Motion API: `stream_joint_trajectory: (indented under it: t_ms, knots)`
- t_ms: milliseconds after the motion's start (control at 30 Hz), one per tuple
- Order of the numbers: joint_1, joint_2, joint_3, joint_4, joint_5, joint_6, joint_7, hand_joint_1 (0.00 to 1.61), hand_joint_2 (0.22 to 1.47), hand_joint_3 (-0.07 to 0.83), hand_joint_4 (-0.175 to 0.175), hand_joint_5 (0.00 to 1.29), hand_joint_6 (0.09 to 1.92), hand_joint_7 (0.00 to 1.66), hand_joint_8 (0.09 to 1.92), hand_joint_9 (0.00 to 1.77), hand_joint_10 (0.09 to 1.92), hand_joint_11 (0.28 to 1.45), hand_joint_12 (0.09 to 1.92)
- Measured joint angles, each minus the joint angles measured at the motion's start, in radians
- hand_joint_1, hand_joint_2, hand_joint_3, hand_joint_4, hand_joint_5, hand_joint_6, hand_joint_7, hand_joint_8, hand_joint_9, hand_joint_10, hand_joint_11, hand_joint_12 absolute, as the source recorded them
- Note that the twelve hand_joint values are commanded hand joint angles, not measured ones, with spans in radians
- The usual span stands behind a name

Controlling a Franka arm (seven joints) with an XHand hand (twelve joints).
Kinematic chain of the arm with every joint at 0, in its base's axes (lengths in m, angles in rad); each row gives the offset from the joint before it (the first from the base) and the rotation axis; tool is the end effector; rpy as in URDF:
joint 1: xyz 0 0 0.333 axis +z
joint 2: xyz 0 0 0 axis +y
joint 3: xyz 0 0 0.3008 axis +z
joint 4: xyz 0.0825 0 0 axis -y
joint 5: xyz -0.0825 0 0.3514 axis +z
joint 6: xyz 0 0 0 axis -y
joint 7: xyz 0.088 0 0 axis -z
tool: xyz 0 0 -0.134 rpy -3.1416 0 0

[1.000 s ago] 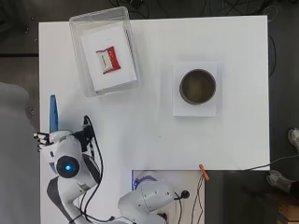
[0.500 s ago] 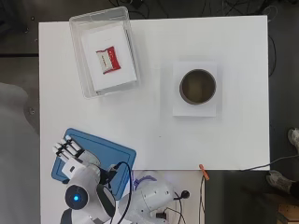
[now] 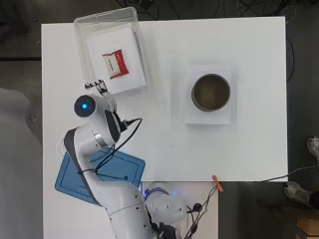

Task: Teleoperate dual arm-hand system to remove items from a box

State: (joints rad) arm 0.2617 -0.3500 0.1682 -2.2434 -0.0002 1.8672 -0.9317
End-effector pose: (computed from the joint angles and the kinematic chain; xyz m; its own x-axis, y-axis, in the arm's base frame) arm 0.3792 0.1781 0.4723 0.2181 0.9738 -0.0645 0.9759 -0.2180 0.0097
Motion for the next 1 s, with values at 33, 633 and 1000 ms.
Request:
stream_joint_trajectory:
  t_ms: [33, 633, 1000]
  knots:
    - [-0.006, 0.065, -0.017, 0.041, -0.016, 0.005, 0.003, 0.27, 1.03, 0.002, -0.024, 0.46, 0.09, 0.68, 0.09, 0.72, 0.09, 0.64, 0.09]
    - [-0.207, 0.592, -0.058, 0.305, -0.069, 0.166, -0.063, 0.25, 0.97, -0.004, 0.001, 0.39, 0.09, 0.49, 0.09, 0.57, 0.09, 0.60, 0.09]
    - [-0.183, 0.687, -0.025, 0.438, -0.064, 0.086, -0.096, 0.41, 0.95, -0.007, 0.081, 0.37, 0.09, 0.38, 0.09, 0.52, 0.09, 0.56, 0.09]
